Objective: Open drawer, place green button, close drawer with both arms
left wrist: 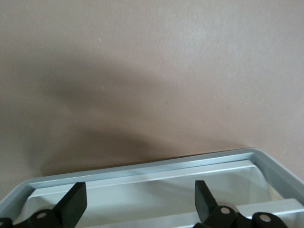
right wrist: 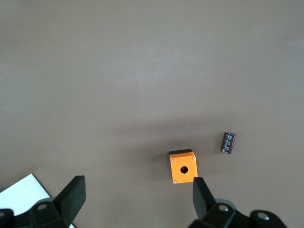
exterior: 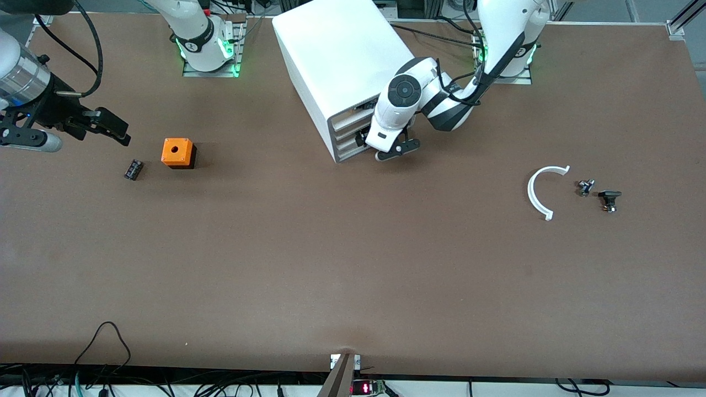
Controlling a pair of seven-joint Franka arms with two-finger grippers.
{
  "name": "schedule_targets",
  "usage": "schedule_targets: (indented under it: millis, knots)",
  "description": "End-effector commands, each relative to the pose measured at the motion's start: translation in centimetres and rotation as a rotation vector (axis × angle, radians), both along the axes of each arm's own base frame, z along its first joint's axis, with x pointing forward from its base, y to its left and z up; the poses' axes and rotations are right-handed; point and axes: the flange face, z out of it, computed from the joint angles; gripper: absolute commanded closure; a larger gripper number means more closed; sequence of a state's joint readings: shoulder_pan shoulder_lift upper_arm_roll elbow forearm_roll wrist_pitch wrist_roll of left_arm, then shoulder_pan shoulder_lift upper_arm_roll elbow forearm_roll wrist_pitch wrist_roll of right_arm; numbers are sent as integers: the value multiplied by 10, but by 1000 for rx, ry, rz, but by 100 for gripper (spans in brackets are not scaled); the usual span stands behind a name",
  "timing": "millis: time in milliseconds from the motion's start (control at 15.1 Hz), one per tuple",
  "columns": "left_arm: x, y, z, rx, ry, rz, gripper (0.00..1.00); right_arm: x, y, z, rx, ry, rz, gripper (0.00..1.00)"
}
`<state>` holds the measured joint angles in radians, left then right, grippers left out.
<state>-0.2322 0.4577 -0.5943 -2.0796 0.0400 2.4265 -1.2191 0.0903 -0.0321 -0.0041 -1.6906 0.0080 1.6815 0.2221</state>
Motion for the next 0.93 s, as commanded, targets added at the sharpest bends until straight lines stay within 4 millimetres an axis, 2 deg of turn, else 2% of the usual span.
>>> schedule_targets:
  millis: [0,266,465,664,863]
  knots:
    - [36,27,43,23,-36,-61,0,1,-2,12,2,-17,4,0]
    - [94,69,93,42,-8,-198,0,1,9,21,9,-36,14,0]
    - [140,112,154,74,17,-333,0,2,8,20,5,-34,19,0]
    - [166,150,203,103,28,-456,0,2,9,20,5,-34,25,0]
    - [183,200,256,84,-6,-562,0,2,9,20,6,-32,25,0]
